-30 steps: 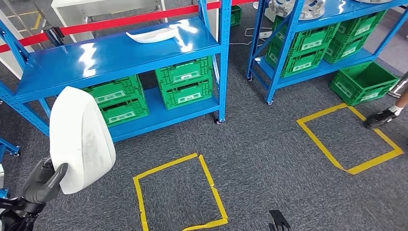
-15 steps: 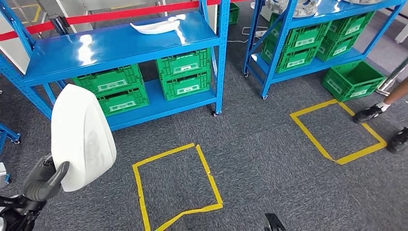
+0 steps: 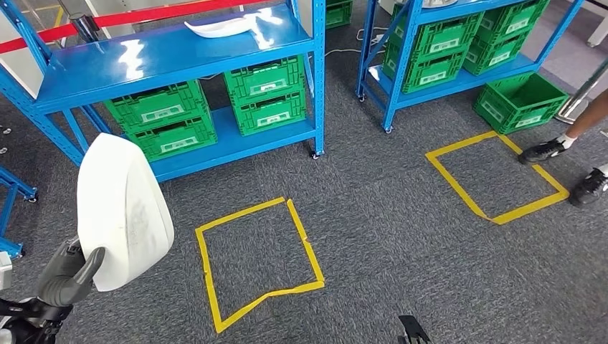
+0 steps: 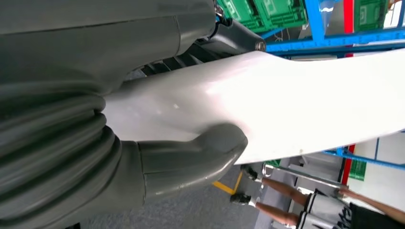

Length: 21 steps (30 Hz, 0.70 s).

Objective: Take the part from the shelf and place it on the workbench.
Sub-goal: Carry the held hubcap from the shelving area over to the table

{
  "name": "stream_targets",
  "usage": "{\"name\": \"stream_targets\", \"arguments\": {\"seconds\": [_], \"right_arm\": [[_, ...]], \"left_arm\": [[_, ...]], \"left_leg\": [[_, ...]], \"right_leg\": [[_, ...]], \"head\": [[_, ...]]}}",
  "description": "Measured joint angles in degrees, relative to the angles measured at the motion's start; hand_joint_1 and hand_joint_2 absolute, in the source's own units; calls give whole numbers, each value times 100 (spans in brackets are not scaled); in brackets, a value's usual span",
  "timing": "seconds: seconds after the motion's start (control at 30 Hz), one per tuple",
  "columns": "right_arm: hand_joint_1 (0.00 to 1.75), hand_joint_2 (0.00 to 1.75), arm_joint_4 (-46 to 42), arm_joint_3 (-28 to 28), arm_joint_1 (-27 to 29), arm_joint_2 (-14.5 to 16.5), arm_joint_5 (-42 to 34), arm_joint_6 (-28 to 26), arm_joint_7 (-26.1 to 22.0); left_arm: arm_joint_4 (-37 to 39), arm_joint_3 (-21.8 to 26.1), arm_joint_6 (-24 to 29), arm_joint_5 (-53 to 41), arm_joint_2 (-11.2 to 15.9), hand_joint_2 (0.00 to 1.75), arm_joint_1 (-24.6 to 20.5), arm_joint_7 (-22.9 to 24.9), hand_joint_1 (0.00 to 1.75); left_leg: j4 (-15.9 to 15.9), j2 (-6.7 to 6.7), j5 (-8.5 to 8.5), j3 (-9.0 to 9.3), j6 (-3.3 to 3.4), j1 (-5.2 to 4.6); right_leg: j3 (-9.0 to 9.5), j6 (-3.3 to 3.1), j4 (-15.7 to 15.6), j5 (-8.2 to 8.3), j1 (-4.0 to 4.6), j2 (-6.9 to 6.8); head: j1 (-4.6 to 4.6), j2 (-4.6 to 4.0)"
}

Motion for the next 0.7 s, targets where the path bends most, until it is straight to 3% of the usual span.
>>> {"name": "stream_targets", "arguments": {"seconds": [0.07,0.1,0.17,0.23,0.3,0.37,0.43,0.47,0.5,0.57,0.6,0.63,0.67,0.7], "right_arm": [[0,0,0,-1,-8,-3,4,7,-24],[0,0,0,-1,-10,-7,9,12,-45],[0,0,0,-1,-11,-14,15,17,-94],[0,0,0,-2,-15,-20,4,18,-134],[0,0,0,-7,-21,-28,-10,16,-179],[0,0,0,-16,-23,-45,-10,21,-215],[0,0,0,-28,-12,-67,-4,37,-245],[0,0,0,-33,-4,-73,-3,50,-268],[0,0,0,-37,-3,-79,-4,60,-289],[0,0,0,-44,-10,-91,-7,73,-313],[0,0,0,-49,-15,-100,-8,74,-313],[0,0,0,-55,-18,-109,-7,77,-311],[0,0,0,-61,-18,-115,-3,83,-308],[0,0,0,-66,-19,-118,5,91,-304]], "left_arm": [[35,18,1,19,-17,175,-12,-21,175],[55,23,1,28,-34,175,-17,-32,175],[96,26,1,36,-80,175,-34,-39,175],[125,28,1,44,-121,175,-86,-30,175],[129,45,0,88,-148,175,-155,-28,175],[126,81,-2,172,-166,175,-195,-24,175],[133,113,-4,235,-190,175,-206,11,175],[133,124,-4,248,-205,175,-204,35,175],[131,130,-4,252,-224,175,-201,53,175],[122,142,-4,253,-253,175,-189,78,175],[117,146,-4,253,-267,175,-179,90,175],[109,154,-3,257,-277,175,-164,104,175],[93,167,-2,263,-287,175,-142,117,175],[67,184,-1,271,-296,175,-116,127,175]], "left_leg": [[670,-1,-534,-116,-29,4],[948,-1,-627,-123,-31,4],[1056,-3,-451,71,-4,2],[448,-10,-243,603,81,-18],[-342,-18,-334,1149,161,-66],[-674,-21,-395,1301,210,-118],[-714,-5,-263,1207,289,-99],[-730,6,-182,1150,335,-80],[-737,16,-100,1077,367,-60],[-704,21,43,891,392,-63],[-679,22,111,783,388,-63],[-646,24,174,669,380,-61],[-604,26,232,550,365,-55],[-553,27,282,434,343,-47]], "right_leg": [[-162,-29,6,138,13,-4],[-254,-30,12,208,22,-5],[-443,-21,27,346,39,-7],[-590,1,36,471,50,-8],[-658,50,26,589,47,-12],[-674,121,-23,713,26,-16],[-716,194,-25,699,14,-7],[-771,225,87,530,15,0],[-849,249,310,258,13,5],[-1021,283,1022,-316,6,8],[-1062,297,1360,-438,4,8],[-1036,307,1569,-418,2,8],[-919,315,1593,-288,0,7],[-704,320,1415,-130,-5,7]], "head": [[-33,0],[-38,0],[-42,-1],[-40,0],[-37,0],[-36,0],[-44,0],[-38,0],[-28,0],[-2,0],[3,0],[4,0],[5,0],[6,0]]}}
